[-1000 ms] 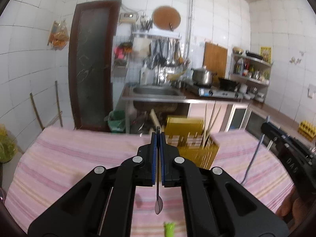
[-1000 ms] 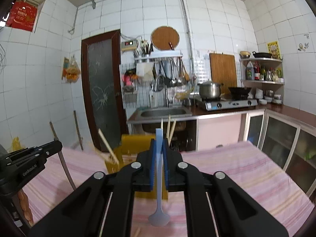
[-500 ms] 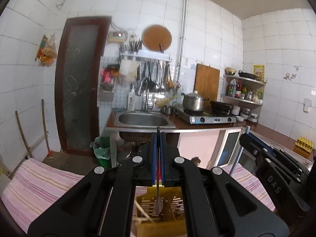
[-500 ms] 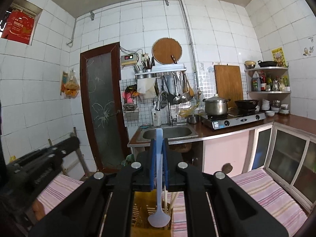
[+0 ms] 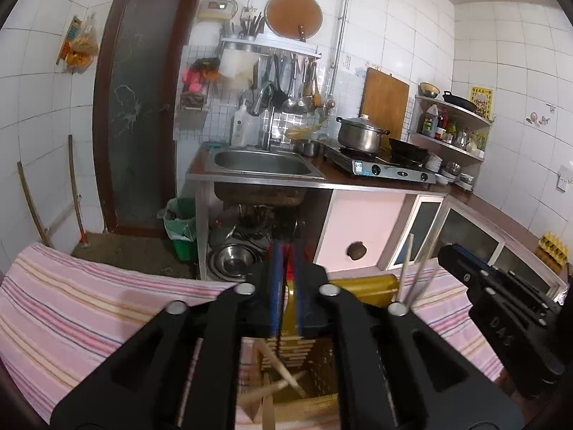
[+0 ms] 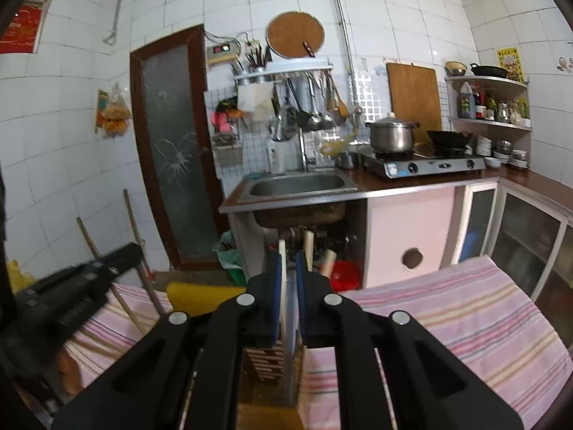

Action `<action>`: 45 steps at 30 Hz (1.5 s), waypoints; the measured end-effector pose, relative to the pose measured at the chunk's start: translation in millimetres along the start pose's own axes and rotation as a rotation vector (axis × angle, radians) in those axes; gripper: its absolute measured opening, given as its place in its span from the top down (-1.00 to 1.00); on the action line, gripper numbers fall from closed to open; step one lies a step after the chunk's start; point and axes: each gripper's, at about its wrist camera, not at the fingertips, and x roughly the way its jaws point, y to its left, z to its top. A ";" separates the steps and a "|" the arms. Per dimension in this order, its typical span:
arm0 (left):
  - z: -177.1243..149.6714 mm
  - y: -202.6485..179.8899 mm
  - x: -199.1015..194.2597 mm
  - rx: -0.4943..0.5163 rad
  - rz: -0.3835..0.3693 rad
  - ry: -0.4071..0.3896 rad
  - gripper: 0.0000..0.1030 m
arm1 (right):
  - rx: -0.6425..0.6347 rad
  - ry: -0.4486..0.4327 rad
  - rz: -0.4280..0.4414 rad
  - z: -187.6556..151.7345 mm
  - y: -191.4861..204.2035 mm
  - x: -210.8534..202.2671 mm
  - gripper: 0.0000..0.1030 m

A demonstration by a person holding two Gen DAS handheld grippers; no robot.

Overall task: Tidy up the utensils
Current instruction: 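Open both grippers to drop the spoons into the yellow holder, then move both tools back down toward the chopstick and green-handled knife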

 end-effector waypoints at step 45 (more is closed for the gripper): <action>-191.3 80.8 -82.0 -0.010 0.275 0.396 -0.90 | -0.074 0.445 -0.151 -187.6 36.8 -73.4 -0.67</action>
